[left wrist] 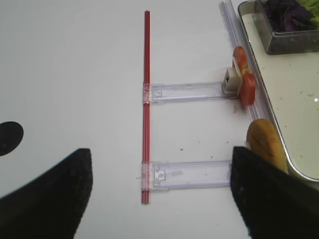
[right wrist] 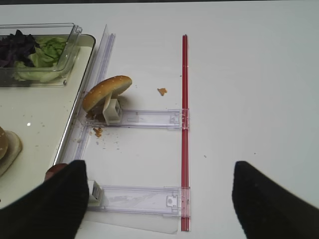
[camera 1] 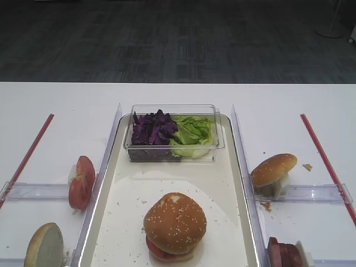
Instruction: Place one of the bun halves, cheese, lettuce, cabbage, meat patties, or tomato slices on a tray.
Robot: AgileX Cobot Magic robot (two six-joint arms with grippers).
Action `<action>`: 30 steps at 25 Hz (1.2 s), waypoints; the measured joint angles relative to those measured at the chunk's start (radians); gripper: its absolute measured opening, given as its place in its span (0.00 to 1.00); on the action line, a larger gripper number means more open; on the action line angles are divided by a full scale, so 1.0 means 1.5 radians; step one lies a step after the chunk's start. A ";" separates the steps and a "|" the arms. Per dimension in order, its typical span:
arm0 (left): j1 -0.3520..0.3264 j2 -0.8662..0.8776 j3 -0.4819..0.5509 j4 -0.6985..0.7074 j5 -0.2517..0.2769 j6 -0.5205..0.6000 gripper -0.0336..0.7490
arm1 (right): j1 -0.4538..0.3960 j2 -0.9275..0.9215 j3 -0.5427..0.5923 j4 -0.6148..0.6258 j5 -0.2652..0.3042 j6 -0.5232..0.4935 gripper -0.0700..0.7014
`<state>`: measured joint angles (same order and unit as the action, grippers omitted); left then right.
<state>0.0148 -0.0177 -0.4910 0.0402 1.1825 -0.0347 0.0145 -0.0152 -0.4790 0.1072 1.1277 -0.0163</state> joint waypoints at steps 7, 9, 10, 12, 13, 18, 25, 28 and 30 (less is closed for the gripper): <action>0.000 0.000 0.000 0.000 0.000 0.000 0.71 | 0.000 0.000 0.000 0.000 0.000 0.000 0.88; 0.000 0.000 0.000 0.000 0.000 0.000 0.71 | 0.000 0.000 0.000 0.000 0.000 0.000 0.88; 0.000 0.000 0.000 0.000 0.000 0.000 0.71 | 0.000 0.000 0.000 0.000 0.000 0.000 0.87; 0.000 0.000 0.000 0.000 0.000 0.000 0.71 | 0.000 0.000 0.000 0.000 0.000 0.000 0.86; 0.000 0.000 0.000 0.000 0.000 0.000 0.71 | 0.000 0.000 0.000 0.000 0.000 0.000 0.85; 0.000 0.000 0.000 0.000 0.000 0.000 0.71 | 0.000 0.000 0.000 0.000 0.000 0.000 0.83; 0.000 0.000 0.000 0.000 0.000 0.000 0.71 | 0.000 0.000 0.000 0.000 0.000 0.000 0.82; 0.000 0.000 0.000 0.000 0.000 0.000 0.71 | 0.000 0.000 0.000 0.000 0.000 0.000 0.82; 0.000 0.000 0.000 0.000 0.000 0.000 0.71 | 0.000 0.000 0.000 0.000 0.000 0.000 0.81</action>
<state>0.0148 -0.0177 -0.4910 0.0402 1.1825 -0.0347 0.0145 -0.0152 -0.4790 0.1072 1.1277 -0.0163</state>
